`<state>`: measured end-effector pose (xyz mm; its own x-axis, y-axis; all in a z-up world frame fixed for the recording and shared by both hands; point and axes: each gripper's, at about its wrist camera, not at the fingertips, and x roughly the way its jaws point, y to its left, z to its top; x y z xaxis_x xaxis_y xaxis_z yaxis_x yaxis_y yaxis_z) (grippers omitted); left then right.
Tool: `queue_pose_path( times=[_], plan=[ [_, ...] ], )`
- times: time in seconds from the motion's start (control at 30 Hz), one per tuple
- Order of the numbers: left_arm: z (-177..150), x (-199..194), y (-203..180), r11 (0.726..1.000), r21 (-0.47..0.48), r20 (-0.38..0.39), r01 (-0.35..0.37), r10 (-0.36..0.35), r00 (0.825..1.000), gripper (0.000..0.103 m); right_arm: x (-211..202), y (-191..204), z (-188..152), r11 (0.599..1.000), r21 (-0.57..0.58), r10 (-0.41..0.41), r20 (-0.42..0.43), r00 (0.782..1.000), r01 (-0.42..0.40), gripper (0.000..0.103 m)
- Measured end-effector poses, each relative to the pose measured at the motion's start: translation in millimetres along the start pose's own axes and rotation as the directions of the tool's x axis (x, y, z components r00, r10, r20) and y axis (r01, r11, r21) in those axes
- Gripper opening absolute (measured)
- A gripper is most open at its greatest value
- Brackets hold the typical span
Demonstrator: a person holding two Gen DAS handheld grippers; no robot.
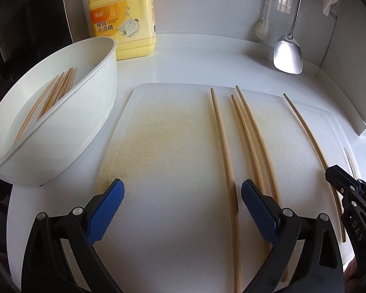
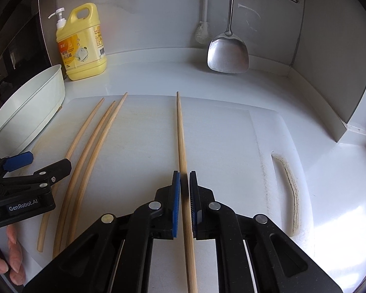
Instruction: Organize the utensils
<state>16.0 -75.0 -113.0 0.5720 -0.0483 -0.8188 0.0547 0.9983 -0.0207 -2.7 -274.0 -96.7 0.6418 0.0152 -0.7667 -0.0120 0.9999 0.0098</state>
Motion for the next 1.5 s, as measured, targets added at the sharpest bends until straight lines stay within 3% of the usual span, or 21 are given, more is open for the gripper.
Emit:
queue_pose_path(
  times=[0.1,0.17,0.23,0.53,0.73,0.87,0.93,1.07,1.33,1.5],
  plan=[
    [0.1,0.6,-0.6,1.0,0.0,0.008,-0.005,0.005,1.0,0.095,1.5,1.8,0.9,1.0,-0.018,-0.005,0.0,1.0,0.005,0.008],
    [0.8,1.3,-0.7,1.0,-0.004,0.009,-0.01,0.01,1.0,0.096,2.5,3.1,2.5,1.0,-0.026,-0.007,-0.002,1.0,0.007,0.025],
    [1.7,1.9,-1.1,1.0,-0.009,0.008,-0.011,0.011,1.0,0.096,3.9,3.3,3.9,1.0,-0.024,-0.007,-0.005,1.0,0.007,0.032],
    [2.7,2.2,-5.3,1.0,-0.002,0.03,-0.01,0.01,0.999,0.094,9.4,4.6,9.1,0.999,-0.034,0.005,-0.006,1.0,-0.005,0.032],
    [-2.0,-6.9,-19.2,0.999,0.044,0.05,0.01,-0.012,0.999,0.064,9.9,9.6,8.5,0.999,-0.051,0.013,0.001,1.0,-0.013,0.023],
    [-2.9,-10.5,-28.8,0.997,0.072,0.049,0.023,-0.027,0.998,0.031,10.2,11.5,8.7,0.998,-0.055,0.025,-0.002,1.0,-0.025,0.018],
    [-2.6,-10.7,-29.3,0.998,0.062,0.043,0.027,-0.029,0.999,0.027,10.2,10.8,8.9,0.998,-0.051,0.028,-0.002,1.0,-0.028,0.015],
    [-2.6,-10.8,-29.9,0.997,0.06,0.038,0.038,-0.041,0.998,0.007,10.0,8.1,8.4,0.999,-0.039,0.026,-0.003,1.0,-0.026,0.007],
    [-3.4,-15.4,-22.1,0.991,0.023,-0.001,0.13,-0.13,0.992,0.007,5.7,0.8,7.7,0.998,0.02,0.058,-0.021,0.998,-0.058,0.006],
    [2.7,-41.1,-20.9,0.988,0.02,0.011,0.155,-0.155,0.988,0.007,-14.8,-3.9,13.8,0.995,0.057,0.082,-0.006,0.997,-0.081,0.006]
  ],
)
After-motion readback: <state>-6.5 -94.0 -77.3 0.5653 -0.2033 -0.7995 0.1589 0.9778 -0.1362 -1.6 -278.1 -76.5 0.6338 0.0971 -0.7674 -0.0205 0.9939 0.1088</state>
